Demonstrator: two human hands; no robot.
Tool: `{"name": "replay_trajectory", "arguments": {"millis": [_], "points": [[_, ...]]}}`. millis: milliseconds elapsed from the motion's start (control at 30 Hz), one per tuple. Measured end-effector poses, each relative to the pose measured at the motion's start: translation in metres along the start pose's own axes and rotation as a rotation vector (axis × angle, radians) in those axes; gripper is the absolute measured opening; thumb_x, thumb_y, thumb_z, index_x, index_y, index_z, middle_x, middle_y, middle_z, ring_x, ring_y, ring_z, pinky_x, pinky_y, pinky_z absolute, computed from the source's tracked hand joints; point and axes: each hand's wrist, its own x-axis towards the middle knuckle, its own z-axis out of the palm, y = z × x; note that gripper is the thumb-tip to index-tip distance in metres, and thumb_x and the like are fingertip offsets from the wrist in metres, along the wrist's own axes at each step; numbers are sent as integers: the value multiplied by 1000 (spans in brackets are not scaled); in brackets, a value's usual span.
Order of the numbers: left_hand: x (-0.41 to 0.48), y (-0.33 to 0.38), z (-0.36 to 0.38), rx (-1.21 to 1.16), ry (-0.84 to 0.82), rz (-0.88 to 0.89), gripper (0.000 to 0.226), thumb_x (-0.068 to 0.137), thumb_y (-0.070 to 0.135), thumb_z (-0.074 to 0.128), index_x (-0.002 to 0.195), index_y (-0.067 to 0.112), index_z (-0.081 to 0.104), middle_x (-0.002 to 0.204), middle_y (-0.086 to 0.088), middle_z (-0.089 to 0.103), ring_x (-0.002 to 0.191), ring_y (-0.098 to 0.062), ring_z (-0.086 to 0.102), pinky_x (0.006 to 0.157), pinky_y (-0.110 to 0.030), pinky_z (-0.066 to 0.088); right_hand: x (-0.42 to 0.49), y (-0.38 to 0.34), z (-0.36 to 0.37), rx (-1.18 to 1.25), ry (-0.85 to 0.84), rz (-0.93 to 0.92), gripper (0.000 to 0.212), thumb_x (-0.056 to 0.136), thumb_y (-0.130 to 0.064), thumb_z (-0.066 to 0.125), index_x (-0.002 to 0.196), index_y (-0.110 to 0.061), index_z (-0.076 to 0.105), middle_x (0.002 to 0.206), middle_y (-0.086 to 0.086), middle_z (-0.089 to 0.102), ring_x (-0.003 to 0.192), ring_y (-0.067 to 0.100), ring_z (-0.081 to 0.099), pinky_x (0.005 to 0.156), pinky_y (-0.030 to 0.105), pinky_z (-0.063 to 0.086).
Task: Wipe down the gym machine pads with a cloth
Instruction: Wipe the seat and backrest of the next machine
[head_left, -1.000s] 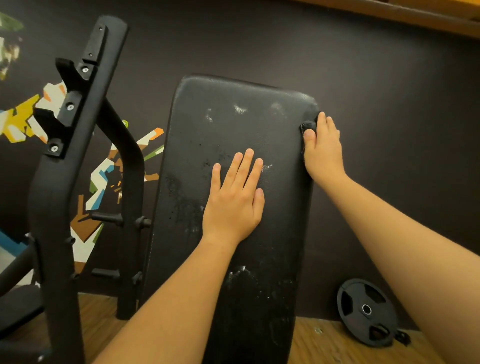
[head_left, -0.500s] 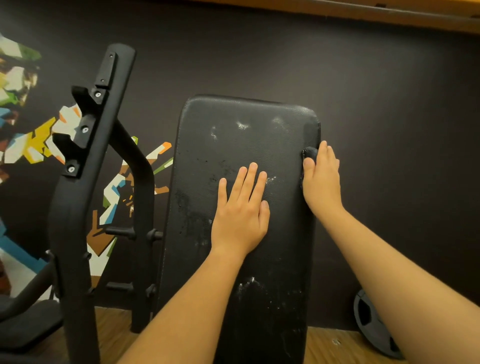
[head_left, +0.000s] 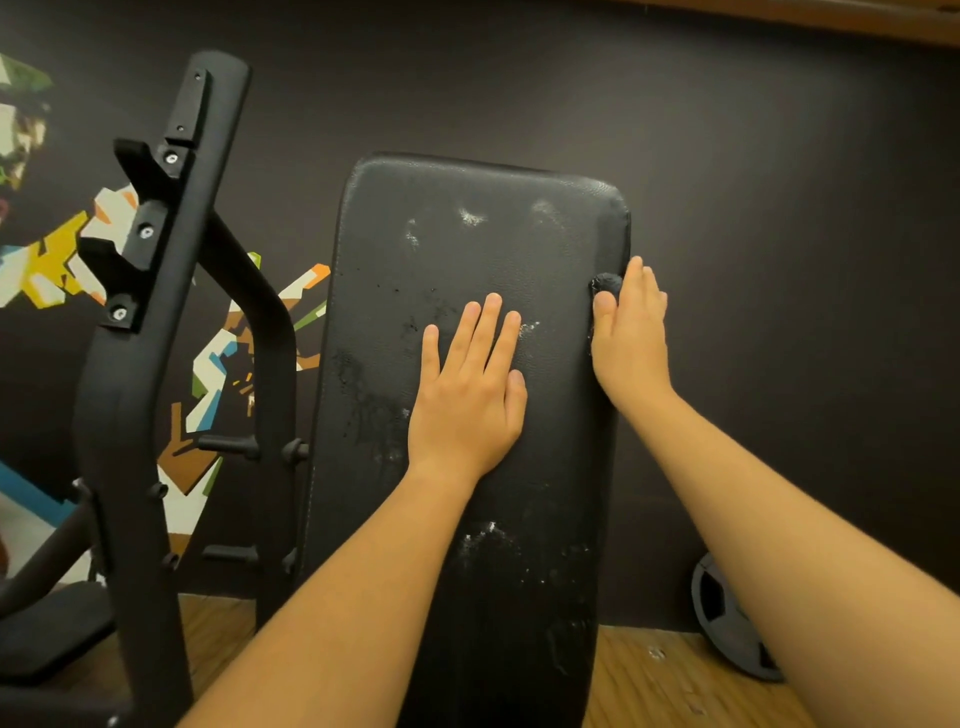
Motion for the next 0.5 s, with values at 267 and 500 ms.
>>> {"name": "replay_trajectory", "arguments": {"millis": [267, 500], "points": [[0, -1, 0, 6, 5, 1, 61, 103, 37, 23, 162, 18, 24, 170, -5, 15, 157, -22, 11, 124, -57, 14, -6, 0, 2, 27, -6, 25, 59, 113, -24, 30, 164, -10, 3, 172, 9, 4, 157, 36, -8, 124, 41, 5], [0, 0, 0, 3, 13, 1, 61, 103, 36, 23, 161, 18, 24, 170, -6, 15, 157, -23, 11, 125, -56, 13, -11, 6, -2, 1, -33, 14, 59, 112, -24, 31, 164, -8, 7, 171, 8, 11, 157, 37, 0, 124, 47, 14]]}}
